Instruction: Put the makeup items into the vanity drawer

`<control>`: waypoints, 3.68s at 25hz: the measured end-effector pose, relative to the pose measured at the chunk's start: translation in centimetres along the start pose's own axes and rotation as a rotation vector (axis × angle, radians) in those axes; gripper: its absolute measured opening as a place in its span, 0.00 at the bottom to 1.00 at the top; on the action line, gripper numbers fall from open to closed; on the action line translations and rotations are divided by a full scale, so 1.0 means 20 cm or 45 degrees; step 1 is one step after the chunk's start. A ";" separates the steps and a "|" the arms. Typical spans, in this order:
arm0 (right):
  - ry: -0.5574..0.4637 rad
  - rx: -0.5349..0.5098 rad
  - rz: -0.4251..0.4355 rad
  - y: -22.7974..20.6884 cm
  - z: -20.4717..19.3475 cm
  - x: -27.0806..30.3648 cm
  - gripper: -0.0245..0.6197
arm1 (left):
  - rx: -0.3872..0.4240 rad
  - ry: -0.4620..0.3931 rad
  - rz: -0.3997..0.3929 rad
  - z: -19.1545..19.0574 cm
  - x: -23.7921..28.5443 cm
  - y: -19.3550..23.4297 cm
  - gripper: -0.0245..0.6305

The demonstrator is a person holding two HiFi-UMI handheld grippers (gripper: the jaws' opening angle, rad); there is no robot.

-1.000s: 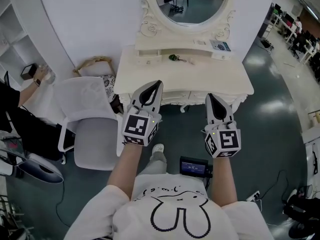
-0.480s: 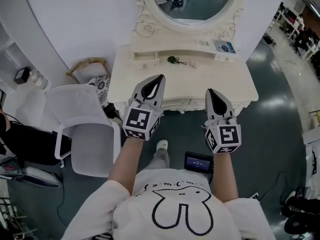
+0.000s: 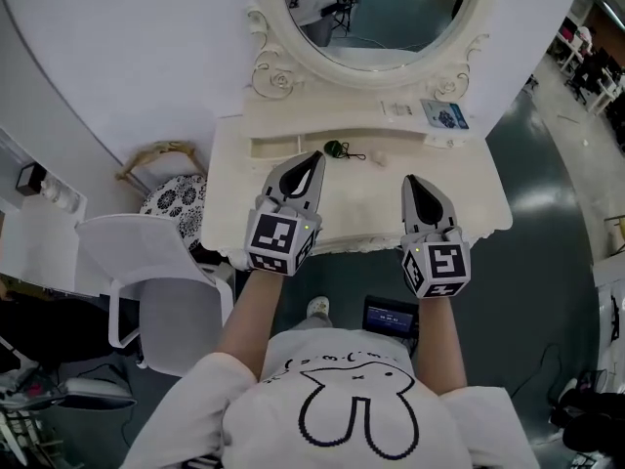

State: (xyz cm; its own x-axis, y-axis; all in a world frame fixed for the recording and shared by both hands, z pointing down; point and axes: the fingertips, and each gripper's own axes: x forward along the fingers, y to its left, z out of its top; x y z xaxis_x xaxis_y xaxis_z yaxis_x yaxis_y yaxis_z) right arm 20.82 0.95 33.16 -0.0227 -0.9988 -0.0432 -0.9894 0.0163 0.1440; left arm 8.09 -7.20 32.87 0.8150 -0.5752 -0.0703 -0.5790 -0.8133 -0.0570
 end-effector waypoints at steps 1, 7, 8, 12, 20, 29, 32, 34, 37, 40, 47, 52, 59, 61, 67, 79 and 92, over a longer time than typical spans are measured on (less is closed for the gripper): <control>0.006 0.002 -0.004 -0.02 -0.01 0.04 0.07 | -0.003 0.005 -0.005 -0.01 0.04 0.02 0.04; 0.039 0.025 -0.009 -0.12 -0.10 0.24 0.07 | -0.029 0.031 -0.025 -0.10 0.25 0.14 0.04; 0.050 0.028 -0.010 -0.13 -0.12 0.25 0.07 | -0.034 0.036 -0.028 -0.11 0.28 0.15 0.04; 0.079 0.049 -0.013 -0.20 -0.18 0.32 0.07 | -0.045 0.058 -0.042 -0.16 0.38 0.16 0.04; 0.137 0.101 0.040 -0.33 -0.29 0.46 0.07 | -0.078 0.114 0.000 -0.26 0.52 0.19 0.04; 0.273 0.156 0.190 -0.41 -0.51 0.68 0.11 | -0.141 0.206 0.087 -0.43 0.72 0.25 0.04; 0.323 0.178 0.229 -0.43 -0.58 0.73 0.12 | -0.150 0.243 0.104 -0.49 0.76 0.27 0.04; 0.364 0.196 0.253 -0.44 -0.64 0.76 0.16 | -0.158 0.265 0.113 -0.53 0.79 0.27 0.04; 0.426 0.209 0.283 -0.44 -0.73 0.80 0.21 | -0.170 0.295 0.127 -0.59 0.82 0.27 0.04; 0.470 0.231 0.300 -0.45 -0.81 0.81 0.22 | -0.183 0.322 0.137 -0.65 0.84 0.27 0.04; 0.581 0.264 0.354 -0.41 -1.02 0.82 0.23 | -0.227 0.393 0.164 -0.81 0.84 0.27 0.04; 0.685 0.287 0.384 -0.38 -1.17 0.82 0.29 | -0.258 0.436 0.168 -0.90 0.84 0.25 0.04; 0.809 0.286 0.423 -0.34 -1.33 0.82 0.33 | -0.309 0.468 0.196 -0.99 0.85 0.26 0.04; 0.836 0.276 0.424 -0.34 -1.37 0.82 0.33 | -0.314 0.475 0.197 -1.00 0.86 0.26 0.04; 0.860 0.265 0.416 -0.34 -1.42 0.85 0.33 | -0.316 0.501 0.192 -1.04 0.87 0.26 0.04; 0.826 0.235 0.414 -0.35 -1.35 0.85 0.29 | -0.309 0.486 0.198 -1.01 0.85 0.28 0.04; 0.659 0.188 0.333 -0.46 -1.02 0.88 0.29 | -0.250 0.361 0.205 -0.74 0.85 0.30 0.04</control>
State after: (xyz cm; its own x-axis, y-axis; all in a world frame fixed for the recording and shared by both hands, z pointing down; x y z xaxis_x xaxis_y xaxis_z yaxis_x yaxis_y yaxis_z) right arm 32.51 -17.67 51.18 -0.2322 -0.8528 0.4677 -0.9707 0.2336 -0.0558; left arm 18.78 -23.17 46.02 0.7041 -0.6760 0.2174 -0.7070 -0.6959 0.1257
